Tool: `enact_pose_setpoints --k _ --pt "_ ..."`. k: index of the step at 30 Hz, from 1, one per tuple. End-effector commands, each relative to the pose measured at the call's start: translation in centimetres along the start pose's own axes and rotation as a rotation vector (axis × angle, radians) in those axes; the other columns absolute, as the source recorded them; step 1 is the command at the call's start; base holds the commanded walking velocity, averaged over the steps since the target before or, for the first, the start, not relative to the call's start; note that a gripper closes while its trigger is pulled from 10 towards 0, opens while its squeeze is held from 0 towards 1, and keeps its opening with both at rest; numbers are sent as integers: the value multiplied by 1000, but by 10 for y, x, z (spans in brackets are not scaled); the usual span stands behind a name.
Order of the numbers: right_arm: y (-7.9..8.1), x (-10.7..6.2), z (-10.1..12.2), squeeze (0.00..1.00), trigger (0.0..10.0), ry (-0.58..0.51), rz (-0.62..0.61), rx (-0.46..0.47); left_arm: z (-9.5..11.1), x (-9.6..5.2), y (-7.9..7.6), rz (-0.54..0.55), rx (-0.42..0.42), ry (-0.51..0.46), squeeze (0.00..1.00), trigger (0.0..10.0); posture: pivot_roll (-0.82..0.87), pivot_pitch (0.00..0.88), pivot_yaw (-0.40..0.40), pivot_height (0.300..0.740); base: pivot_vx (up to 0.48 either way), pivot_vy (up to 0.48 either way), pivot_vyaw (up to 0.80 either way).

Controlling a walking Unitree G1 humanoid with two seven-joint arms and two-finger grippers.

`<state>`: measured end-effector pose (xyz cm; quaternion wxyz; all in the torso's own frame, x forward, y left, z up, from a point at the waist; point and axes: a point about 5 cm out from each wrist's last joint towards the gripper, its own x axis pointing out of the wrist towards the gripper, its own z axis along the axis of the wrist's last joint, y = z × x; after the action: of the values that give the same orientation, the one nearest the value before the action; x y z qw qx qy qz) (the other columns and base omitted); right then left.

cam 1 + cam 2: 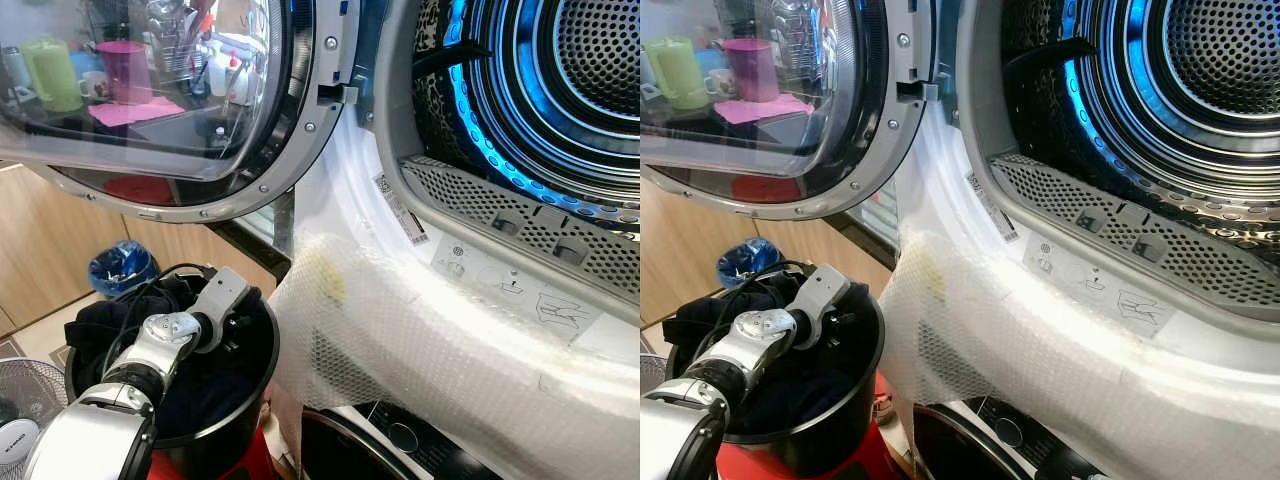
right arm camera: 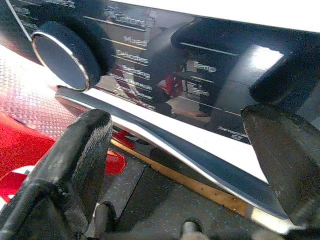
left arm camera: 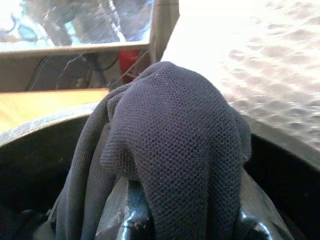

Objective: Clothes washing

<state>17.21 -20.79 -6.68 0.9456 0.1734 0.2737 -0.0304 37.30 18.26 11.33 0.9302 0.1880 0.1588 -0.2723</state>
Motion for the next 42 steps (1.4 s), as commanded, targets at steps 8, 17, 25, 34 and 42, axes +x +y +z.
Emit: enact_pose_setpoints --k 8,17,25,34,42 --pt "7 0 -7 0 10000 18 -1 15 27 -13 -28 -408 169 -197 0 0 113 35 -69 740 0 0 0" --pt "12 3 -11 0 10000 50 0 22 72 -72 -43 -752 220 -266 0 0 167 45 -41 740 0 0 0" --pt "19 10 -6 0 10000 40 4 40 125 -97 -42 -789 163 -447 0 0 197 29 -24 740 0 0 0" --pt "26 16 -2 0 10000 51 13 46 173 -99 -78 -1094 76 -625 0 0 219 3 0 740 0 0 0" --pt "30 20 0 0 10000 52 9 54 193 -86 -112 -1289 35 -666 0 0 202 0 20 740 0 0 0"
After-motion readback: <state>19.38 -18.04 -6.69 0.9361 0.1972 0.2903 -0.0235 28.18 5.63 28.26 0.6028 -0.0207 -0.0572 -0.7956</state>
